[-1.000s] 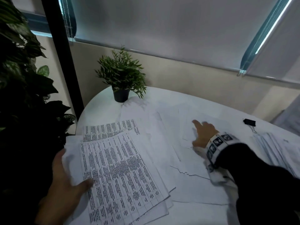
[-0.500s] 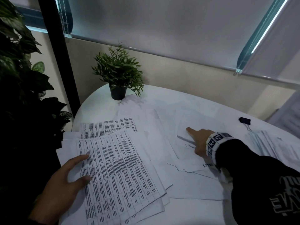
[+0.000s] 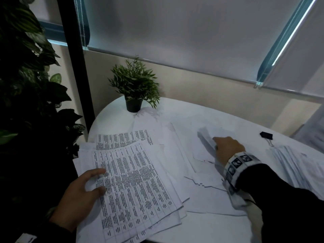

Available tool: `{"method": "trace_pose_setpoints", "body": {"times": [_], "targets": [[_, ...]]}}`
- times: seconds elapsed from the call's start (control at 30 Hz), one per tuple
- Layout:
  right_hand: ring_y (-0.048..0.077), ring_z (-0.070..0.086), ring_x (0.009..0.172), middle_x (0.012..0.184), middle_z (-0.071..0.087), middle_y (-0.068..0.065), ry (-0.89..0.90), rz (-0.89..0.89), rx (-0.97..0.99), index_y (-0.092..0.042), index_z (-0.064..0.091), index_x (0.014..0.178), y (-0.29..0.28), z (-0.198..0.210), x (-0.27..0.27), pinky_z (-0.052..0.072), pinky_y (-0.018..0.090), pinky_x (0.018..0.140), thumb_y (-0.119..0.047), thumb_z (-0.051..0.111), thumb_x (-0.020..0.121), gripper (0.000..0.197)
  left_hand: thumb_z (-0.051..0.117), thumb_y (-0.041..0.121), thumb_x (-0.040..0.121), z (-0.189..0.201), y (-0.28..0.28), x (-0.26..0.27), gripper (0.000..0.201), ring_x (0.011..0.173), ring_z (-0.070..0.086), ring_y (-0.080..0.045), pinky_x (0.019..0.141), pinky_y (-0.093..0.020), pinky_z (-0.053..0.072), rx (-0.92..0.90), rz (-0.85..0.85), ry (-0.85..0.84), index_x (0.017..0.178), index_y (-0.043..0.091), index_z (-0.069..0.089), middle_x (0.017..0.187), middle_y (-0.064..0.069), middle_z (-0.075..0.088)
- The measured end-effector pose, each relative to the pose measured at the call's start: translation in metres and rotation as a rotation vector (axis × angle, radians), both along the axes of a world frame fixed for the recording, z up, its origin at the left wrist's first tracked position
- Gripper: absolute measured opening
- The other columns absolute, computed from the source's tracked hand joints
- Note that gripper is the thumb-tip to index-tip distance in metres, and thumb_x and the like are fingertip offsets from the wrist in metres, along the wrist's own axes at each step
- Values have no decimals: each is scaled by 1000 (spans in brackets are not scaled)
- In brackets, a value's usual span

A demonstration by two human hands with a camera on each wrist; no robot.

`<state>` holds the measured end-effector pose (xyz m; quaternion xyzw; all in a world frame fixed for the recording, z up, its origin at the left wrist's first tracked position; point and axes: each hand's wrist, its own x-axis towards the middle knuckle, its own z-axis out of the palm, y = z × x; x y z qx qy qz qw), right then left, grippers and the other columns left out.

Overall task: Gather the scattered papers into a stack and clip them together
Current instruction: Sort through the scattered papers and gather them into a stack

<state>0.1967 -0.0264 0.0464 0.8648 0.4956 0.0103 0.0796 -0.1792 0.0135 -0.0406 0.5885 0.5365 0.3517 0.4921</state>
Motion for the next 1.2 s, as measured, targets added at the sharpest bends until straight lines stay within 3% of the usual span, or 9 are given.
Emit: {"method": "trace_pose_setpoints", "body": {"times": [0.2, 0.33, 0.47, 0.57, 0.63, 0.73, 0.83, 0.97, 1.2], "targets": [[24, 69, 87, 99, 71, 13, 1666, 270, 819, -3, 62, 113, -11, 55, -66, 57, 39, 77, -15, 52, 89, 29, 56, -6, 89, 6, 0, 12, 20, 101, 54, -24, 92, -29, 37, -214, 149, -316, 107, 1, 63, 119, -12, 58], [35, 58, 115, 130, 57, 20, 1913, 91, 773, -2, 47, 134, -7, 4, -87, 53, 45, 91, -23, 60, 86, 54, 62, 58, 79, 14, 6, 15, 49, 112, 57, -18, 106, -37, 38, -321, 198, -516, 96, 14, 73, 121, 0, 63], [31, 70, 87, 108, 68, 18, 1792, -279, 444, 2, 52, 126, -25, -52, -112, 57, 40, 67, -23, 70, 84, 52, 61, 75, 60, 18, 13, 14, 63, 73, 69, 1, 72, -21, 51, -320, 194, -625, 90, 23, 78, 118, -9, 68], [19, 63, 51, 79, 68, 16, 1457, -104, -265, 4, 63, 102, -51, -38, -130, 50, 25, 47, -46, 58, 87, 52, 68, 28, 82, 11, 2, 13, 42, 110, 62, -25, 98, -43, 45, -290, 151, -613, 124, 29, 61, 128, -1, 63], [14, 59, 46, 64, 66, 4, 1198, 91, -498, -11, 67, 84, -56, -17, -122, 47, 21, 45, -55, 50, 89, 48, 56, -5, 88, 0, -4, 8, 44, 100, 65, -27, 85, -40, 54, -254, 145, -532, 126, 18, 56, 120, -7, 66], [26, 67, 80, 84, 69, 5, 636, 114, -241, -16, 67, 92, -30, -1, -73, 49, 29, 70, -42, 52, 90, 30, 44, -23, 85, 10, -7, 7, 48, 65, 71, -8, 49, -19, 55, -224, 83, -527, 105, 19, 58, 84, 2, 74], [28, 56, 109, 120, 56, 10, 79, 3, -137, -16, 50, 120, -7, -1, -9, 46, 33, 89, -27, 53, 90, 32, 46, -28, 80, 11, -5, 9, 56, 65, 71, -6, 45, -15, 51, -163, 78, -495, 122, 10, 49, 93, -2, 66], [19, 56, 73, 102, 60, 9, 7, -35, -345, -11, 60, 97, -9, -13, 26, 47, 28, 68, -16, 54, 84, 15, 58, -29, 72, 13, -2, 13, 78, 112, 52, -28, 75, -32, 46, -112, 200, -429, 138, 4, 33, 122, -9, 51], [19, 56, 89, 99, 53, -5, 115, 20, -250, -30, 50, 103, -19, -24, 29, 47, 28, 70, -39, 52, 78, 27, 65, -21, 73, -4, 2, 12, 83, 117, 39, -15, 98, -32, 32, 105, 320, -244, 139, 10, 25, 143, -13, 37]]}}
